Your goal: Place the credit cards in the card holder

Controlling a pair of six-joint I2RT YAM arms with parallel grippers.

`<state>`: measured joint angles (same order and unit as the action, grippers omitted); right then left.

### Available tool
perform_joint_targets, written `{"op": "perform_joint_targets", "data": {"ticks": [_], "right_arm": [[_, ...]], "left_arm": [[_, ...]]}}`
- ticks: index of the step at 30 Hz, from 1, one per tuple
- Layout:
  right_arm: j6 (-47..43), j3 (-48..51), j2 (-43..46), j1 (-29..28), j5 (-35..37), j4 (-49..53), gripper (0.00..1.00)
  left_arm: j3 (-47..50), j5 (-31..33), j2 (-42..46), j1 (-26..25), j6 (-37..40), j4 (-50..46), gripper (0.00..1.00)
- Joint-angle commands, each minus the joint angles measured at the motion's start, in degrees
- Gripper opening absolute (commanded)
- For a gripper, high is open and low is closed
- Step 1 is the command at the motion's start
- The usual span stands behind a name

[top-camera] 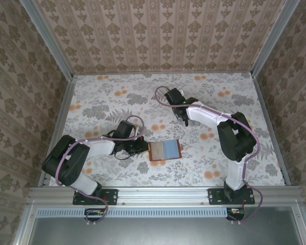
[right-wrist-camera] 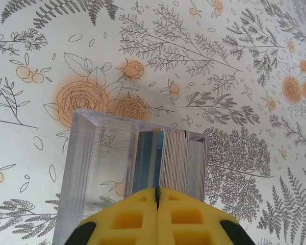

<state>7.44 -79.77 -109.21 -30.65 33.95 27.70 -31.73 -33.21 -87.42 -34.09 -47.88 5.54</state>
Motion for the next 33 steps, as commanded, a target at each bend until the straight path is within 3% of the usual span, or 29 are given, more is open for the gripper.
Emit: {"op": "perform_joint_targets", "data": {"ticks": [1,10,20,27,29,33], "right_arm": [[-0.3,0.3,2.6,-0.2,0.9,2.5,0.00],[-0.4,0.5,4.7,-0.2,-0.9,1.9,0.00],[0.2,-1.3,-1.1,-0.1,-2.4,2.8,0.04],[0.1,-2.0,-1.8,-0.4,-3.0,5.0,0.26],[0.1,-2.7,-2.3,-0.5,-0.4,6.1,0.36],[0.2,-3.6,-3.1,-1.1,3.4,8.1,0.44]], "left_arm": [[0.2,-0.3,0.7,0.1,1.1,-0.7,0.00],[0.1,0.1,0.7,-0.4,1.1,0.0,0.00],[-0.1,0.0,-0.5,-0.4,0.8,-0.2,0.00],[0.0,-0.2,-0.8,-0.3,1.0,0.2,0.00],[0.3,-0.1,-0.6,-0.6,0.7,1.2,0.00],[-0.3,-0.2,-1.4,-0.3,1.3,0.0,0.00]]}}
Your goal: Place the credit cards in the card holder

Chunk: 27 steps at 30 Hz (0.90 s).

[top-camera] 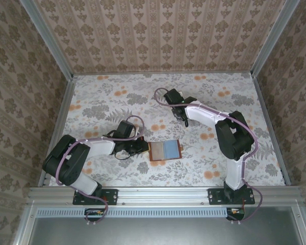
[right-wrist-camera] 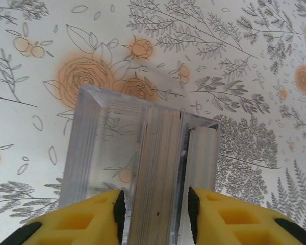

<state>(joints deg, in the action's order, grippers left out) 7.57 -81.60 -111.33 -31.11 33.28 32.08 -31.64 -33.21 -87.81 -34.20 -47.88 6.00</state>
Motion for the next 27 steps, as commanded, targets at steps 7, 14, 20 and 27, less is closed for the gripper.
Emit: {"op": "perform_joint_targets", "data": {"ticks": [7,14,20,27], "right_arm": [[-0.6,-4.0,-5.0,-1.5,10.5,6.1,0.50],[-1.2,-4.9,-4.8,-3.0,15.9,5.4,0.52],[-1.7,-4.1,-3.2,-3.0,18.1,4.2,0.50],[-2.6,-3.5,-3.0,-3.0,18.8,3.8,0.46]], "left_arm": [[-0.6,-0.5,-1.5,-0.1,1.3,-0.1,0.00],[-0.5,-0.5,-1.1,-0.1,1.5,-0.4,0.00],[-0.3,-0.3,-1.1,0.0,1.7,-0.4,0.00],[-0.2,-0.4,-1.5,-0.2,1.2,0.4,0.00]]}}
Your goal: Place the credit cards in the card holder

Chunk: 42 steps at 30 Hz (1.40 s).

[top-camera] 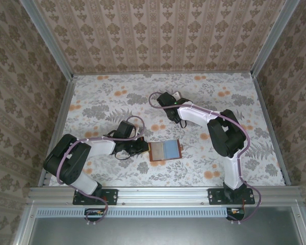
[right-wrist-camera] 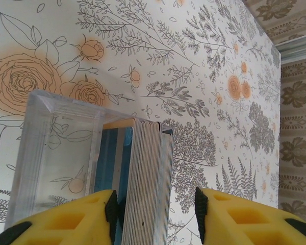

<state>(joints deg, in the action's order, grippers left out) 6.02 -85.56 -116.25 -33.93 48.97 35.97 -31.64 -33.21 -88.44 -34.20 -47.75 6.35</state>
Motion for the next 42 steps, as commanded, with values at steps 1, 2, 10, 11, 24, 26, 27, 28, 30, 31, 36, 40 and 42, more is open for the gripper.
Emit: {"op": "perform_joint_targets", "data": {"ticks": [1,2,10,11,24,26,27,28,30,31,36,40,42], "right_arm": [[-1.4,0.6,1.9,-0.2,3.2,-0.4,0.44],[-1.5,0.4,1.8,-0.2,3.3,-0.4,0.43],[-2.2,0.6,2.6,-0.3,4.1,-0.8,0.34],[-2.2,0.8,2.7,-0.4,4.3,-0.7,0.34],[-1.6,1.7,3.7,-0.2,1.4,-0.9,0.05],[-0.9,2.0,4.4,-0.1,-1.6,-1.0,0.03],[-0.4,1.9,4.7,0.1,-2.6,-0.7,0.02],[0.3,1.8,5.1,0.2,-3.9,-0.3,0.00],[1.9,2.1,6.9,0.5,-6.8,-0.1,0.00],[2.7,2.4,7.8,0.7,-8.1,0.0,0.00],[6.7,3.9,14.5,1.9,-15.5,1.4,0.00],[9.8,9.0,23.2,3.0,-24.8,0.3,0.00],[11.1,13.2,27.8,3.1,-31.1,-0.5,0.00]], "left_arm": [[0.1,-0.3,-0.5,-0.4,0.8,0.4,0.00],[0.2,0.0,-0.3,-0.5,0.8,0.5,0.00],[1.0,1.0,0.2,-1.0,0.8,0.4,0.00],[0.9,1.0,0.1,-1.0,0.8,0.3,0.00],[-1.6,0.2,-1.4,-1.5,1.8,-1.2,0.00],[-2.4,0.1,-1.8,-1.5,2.4,-2.6,0.00],[-2.3,0.0,-1.6,-1.5,2.2,-2.3,0.00],[-2.0,-0.1,-1.5,-1.6,1.8,-1.7,0.00],[-1.8,-0.1,-1.3,-1.6,1.8,-1.5,0.00],[-2.0,0.0,-1.3,-1.5,2.2,-2.1,0.00],[-1.8,0.3,0.5,-1.5,1.9,-3.0,0.00],[-3.4,0.9,0.6,-1.4,3.8,-6.2,0.00],[-2.8,1.1,0.9,-1.5,3.0,-6.0,0.01]]}}
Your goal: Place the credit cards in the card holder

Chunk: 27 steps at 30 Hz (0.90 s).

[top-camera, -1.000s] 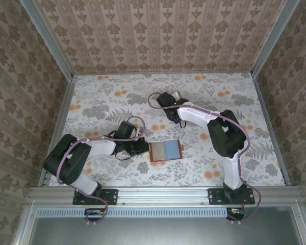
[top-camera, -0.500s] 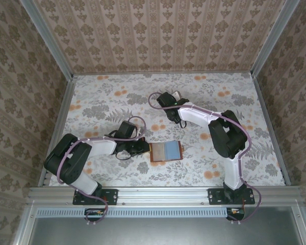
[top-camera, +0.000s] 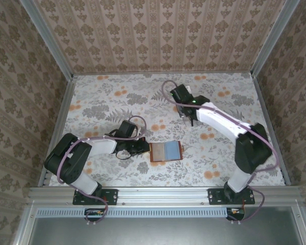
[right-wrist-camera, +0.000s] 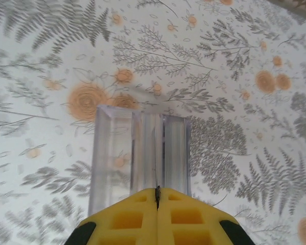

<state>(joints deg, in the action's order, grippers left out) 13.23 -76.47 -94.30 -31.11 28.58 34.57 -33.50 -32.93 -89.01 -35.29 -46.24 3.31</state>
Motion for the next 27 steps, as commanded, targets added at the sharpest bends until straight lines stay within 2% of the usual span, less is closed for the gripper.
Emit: {"op": "perform_joint_targets", "data": {"ticks": [1,4,7,10,15,17,27], "right_arm": [[4.2,6.9,8.6,0.2,-15.7,-0.2,0.00],[8.0,16.4,17.0,0.5,-31.2,-6.4,0.00],[13.5,24.6,21.2,0.8,-45.4,-12.4,0.00],[17.8,31.1,22.1,1.0,-54.5,-19.1,0.00],[23.8,38.7,19.0,1.6,-65.1,-29.7,0.00],[25.9,41.1,17.2,1.6,-67.5,-34.3,0.00],[25.7,43.5,9.5,5.5,-68.6,-39.5,0.00]], "left_arm": [[-0.3,0.8,1.6,-0.4,1.0,-2.0,0.04],[0.8,1.2,1.9,-0.3,0.8,-2.2,0.06],[1.3,1.5,2.8,-0.3,0.7,-2.5,0.07],[1.1,1.6,3.0,-0.3,1.6,-3.5,0.08],[0.0,1.0,1.8,-0.3,2.0,-3.7,0.07],[-0.6,0.6,0.9,-0.3,2.3,-4.0,0.06],[-1.0,0.9,-0.2,-0.6,1.7,-3.5,0.02]]}}
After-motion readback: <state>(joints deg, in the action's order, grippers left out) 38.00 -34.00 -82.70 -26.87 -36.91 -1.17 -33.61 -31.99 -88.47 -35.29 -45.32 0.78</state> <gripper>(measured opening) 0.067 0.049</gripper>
